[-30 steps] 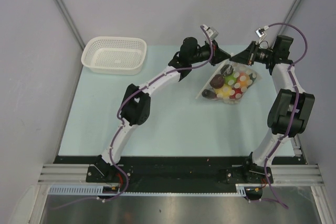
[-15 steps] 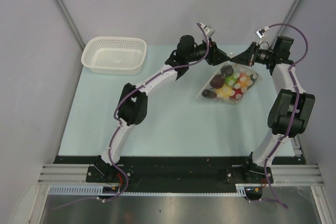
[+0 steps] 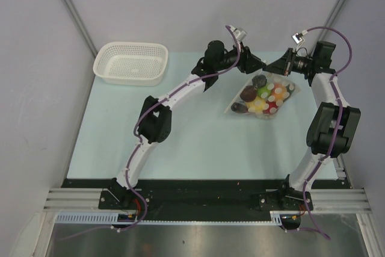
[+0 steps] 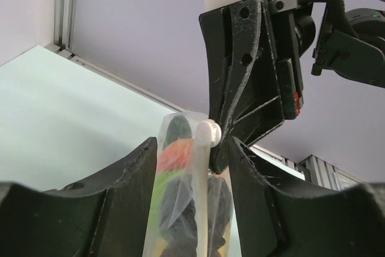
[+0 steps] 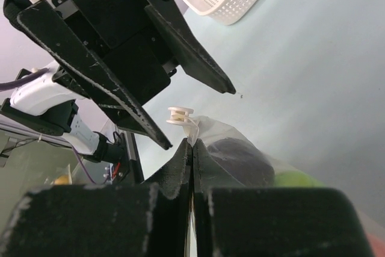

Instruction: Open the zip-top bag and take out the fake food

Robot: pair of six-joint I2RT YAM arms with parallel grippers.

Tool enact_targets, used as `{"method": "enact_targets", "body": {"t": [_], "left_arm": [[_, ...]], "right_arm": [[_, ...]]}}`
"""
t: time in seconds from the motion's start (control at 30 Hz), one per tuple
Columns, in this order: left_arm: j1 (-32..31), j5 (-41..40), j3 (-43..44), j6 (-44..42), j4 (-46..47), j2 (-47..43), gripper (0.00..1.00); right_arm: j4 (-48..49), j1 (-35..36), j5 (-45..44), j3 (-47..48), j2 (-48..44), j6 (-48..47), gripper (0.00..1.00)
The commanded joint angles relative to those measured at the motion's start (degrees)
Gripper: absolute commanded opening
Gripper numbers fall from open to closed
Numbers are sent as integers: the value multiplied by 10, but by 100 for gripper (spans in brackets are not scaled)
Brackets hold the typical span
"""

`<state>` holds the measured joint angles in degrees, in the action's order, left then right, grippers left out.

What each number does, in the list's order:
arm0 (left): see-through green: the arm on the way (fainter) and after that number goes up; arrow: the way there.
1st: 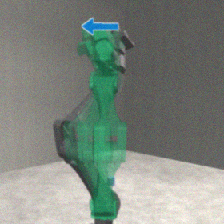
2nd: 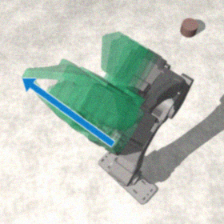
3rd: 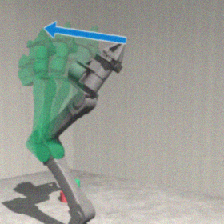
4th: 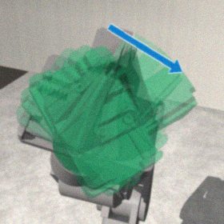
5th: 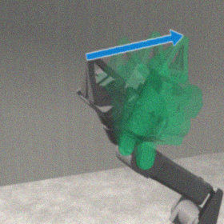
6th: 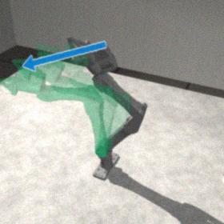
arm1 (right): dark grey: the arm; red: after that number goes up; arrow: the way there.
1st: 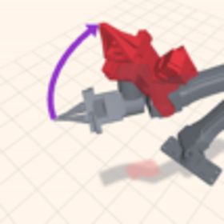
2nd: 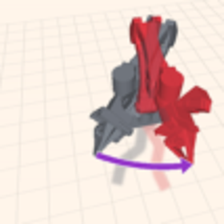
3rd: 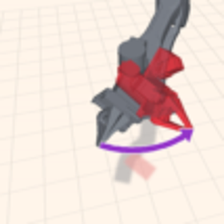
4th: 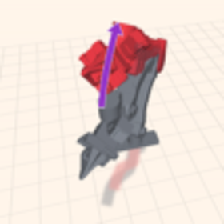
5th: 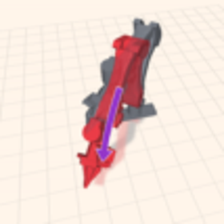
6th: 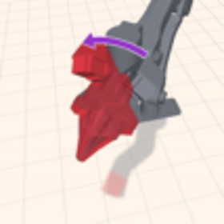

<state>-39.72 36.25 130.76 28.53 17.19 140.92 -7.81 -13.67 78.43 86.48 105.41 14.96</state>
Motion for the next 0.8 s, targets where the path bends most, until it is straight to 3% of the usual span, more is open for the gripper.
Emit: {"method": "enact_targets", "body": {"t": [0.0, 0.27, 0.4, 0.53, 0.63, 0.77], "left_arm": [[-6, -16, 42, 3, 11, 9, 55], [-7, -31, 58, 22, 27, 19, 53], [-7, -33, 61, 30, 40, 22, 40], [-6, -29, 63, 35, 42, 24, 16], [-4, -16, 54, 47, 52, 20, 4], [1, 0, 36, 61, 67, 6, 0]], "right_arm": [[33, 2, 26, 11, -30, 14, 0], [32, 7, 30, 11, -31, 13, 0], [32, 9, 31, 11, -32, 14, 0], [25, 9, 31, 11, -35, 9, 0], [24, 7, 25, 10, -35, 9, 0], [34, 5, 21, 10, -34, 23, 3]]}}
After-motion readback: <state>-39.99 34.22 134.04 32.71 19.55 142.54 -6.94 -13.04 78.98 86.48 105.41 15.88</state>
